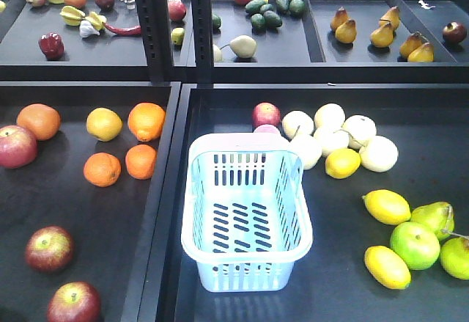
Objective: Pick three apples into basket with both arms
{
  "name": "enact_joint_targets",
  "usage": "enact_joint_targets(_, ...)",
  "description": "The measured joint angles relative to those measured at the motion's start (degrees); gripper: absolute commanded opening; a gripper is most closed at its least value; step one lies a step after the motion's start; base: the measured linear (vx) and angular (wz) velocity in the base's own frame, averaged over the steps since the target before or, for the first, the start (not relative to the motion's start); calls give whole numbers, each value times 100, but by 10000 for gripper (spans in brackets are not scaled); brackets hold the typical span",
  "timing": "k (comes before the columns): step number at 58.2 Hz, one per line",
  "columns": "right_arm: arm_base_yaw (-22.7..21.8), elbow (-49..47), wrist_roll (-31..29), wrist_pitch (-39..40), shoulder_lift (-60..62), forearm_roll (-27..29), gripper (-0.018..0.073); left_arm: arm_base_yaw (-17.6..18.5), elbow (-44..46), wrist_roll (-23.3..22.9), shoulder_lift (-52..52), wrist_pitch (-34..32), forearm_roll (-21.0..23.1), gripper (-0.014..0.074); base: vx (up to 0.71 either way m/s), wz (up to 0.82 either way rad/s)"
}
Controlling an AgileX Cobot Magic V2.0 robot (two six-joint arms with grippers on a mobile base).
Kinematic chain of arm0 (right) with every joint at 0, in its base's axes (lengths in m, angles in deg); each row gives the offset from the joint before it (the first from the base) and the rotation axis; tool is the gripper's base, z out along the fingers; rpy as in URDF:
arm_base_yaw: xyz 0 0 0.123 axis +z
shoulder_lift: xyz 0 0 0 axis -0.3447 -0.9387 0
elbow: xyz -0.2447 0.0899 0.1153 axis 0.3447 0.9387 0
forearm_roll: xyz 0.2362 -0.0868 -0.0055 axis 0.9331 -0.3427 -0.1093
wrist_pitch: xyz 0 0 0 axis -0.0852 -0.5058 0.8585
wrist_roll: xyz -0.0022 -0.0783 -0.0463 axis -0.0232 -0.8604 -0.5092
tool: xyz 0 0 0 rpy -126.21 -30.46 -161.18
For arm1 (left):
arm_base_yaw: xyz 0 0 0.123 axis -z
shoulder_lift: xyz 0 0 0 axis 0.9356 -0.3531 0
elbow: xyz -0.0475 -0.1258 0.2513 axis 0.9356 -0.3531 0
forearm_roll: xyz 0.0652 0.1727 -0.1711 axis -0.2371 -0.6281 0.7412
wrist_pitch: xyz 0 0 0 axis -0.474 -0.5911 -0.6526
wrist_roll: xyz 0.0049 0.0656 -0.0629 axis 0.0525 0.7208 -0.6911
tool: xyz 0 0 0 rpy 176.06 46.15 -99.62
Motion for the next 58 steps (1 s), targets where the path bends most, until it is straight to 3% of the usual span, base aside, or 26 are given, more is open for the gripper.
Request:
enact_joint_targets(30,0,0,0,0,0,0,-5,0,0,-25,0,0,75,-6,0,0)
enact_joint_targets(36,0,0,0,0,0,0,-5,0,0,-185,0,0,399,-6,0,0)
enact_joint_targets(49,0,0,0,0,0,0,-5,0,0,-808,0,0,1534,-6,0,0)
enact_joint_targets(58,0,0,0,0,0,0,-5,0,0,-1000,0,-56,2295,-6,0,0)
